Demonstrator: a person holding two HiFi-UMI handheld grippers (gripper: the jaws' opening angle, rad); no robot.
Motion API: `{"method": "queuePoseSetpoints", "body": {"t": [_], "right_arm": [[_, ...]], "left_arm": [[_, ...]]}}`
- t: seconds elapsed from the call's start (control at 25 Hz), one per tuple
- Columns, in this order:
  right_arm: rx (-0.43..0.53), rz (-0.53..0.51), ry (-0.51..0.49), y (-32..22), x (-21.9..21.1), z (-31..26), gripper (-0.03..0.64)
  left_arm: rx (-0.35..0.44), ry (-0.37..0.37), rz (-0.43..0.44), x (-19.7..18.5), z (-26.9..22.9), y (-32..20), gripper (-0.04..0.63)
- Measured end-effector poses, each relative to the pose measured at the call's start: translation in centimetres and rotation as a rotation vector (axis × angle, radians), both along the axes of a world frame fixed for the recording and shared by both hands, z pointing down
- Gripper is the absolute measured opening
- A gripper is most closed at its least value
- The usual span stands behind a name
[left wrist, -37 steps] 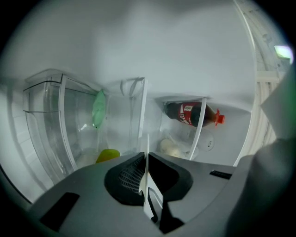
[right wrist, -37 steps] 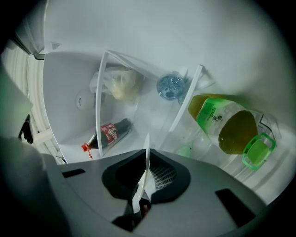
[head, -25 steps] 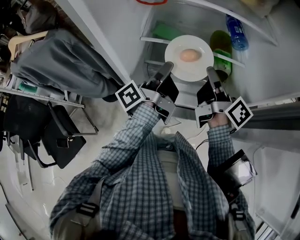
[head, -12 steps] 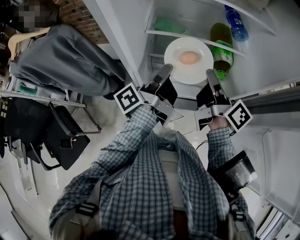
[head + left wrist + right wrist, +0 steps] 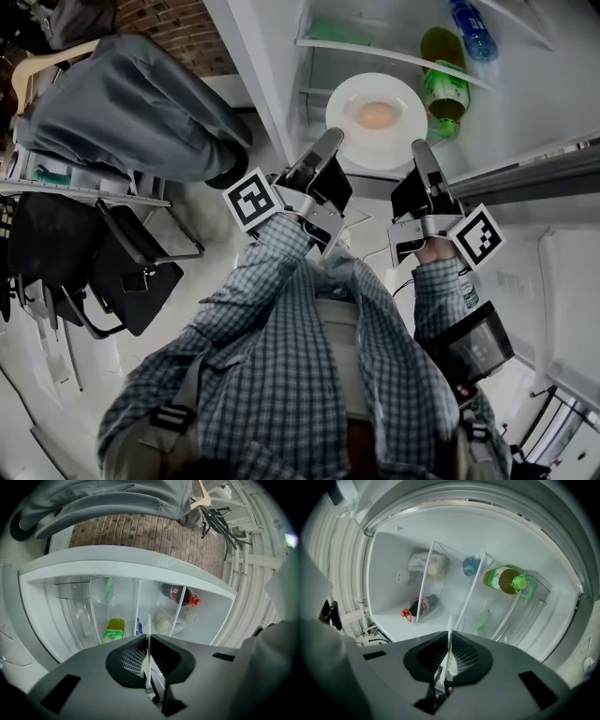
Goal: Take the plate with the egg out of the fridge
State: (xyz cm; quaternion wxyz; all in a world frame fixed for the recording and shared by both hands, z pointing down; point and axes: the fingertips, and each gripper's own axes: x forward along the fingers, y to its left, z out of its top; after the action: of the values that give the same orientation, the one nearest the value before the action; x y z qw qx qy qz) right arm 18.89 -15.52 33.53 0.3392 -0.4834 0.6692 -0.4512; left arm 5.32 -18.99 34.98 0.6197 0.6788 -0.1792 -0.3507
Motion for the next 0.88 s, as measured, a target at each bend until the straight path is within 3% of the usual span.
{"method": "queuePoseSetpoints", "body": {"t": [0.88], "right_arm": [[-0.014,0.008,-0.040,8.5,-4.8,1.3,0.028]], "left_arm": [[-0.020,0.008,0.006,-4.8,0.6,8.3,0.032]]}}
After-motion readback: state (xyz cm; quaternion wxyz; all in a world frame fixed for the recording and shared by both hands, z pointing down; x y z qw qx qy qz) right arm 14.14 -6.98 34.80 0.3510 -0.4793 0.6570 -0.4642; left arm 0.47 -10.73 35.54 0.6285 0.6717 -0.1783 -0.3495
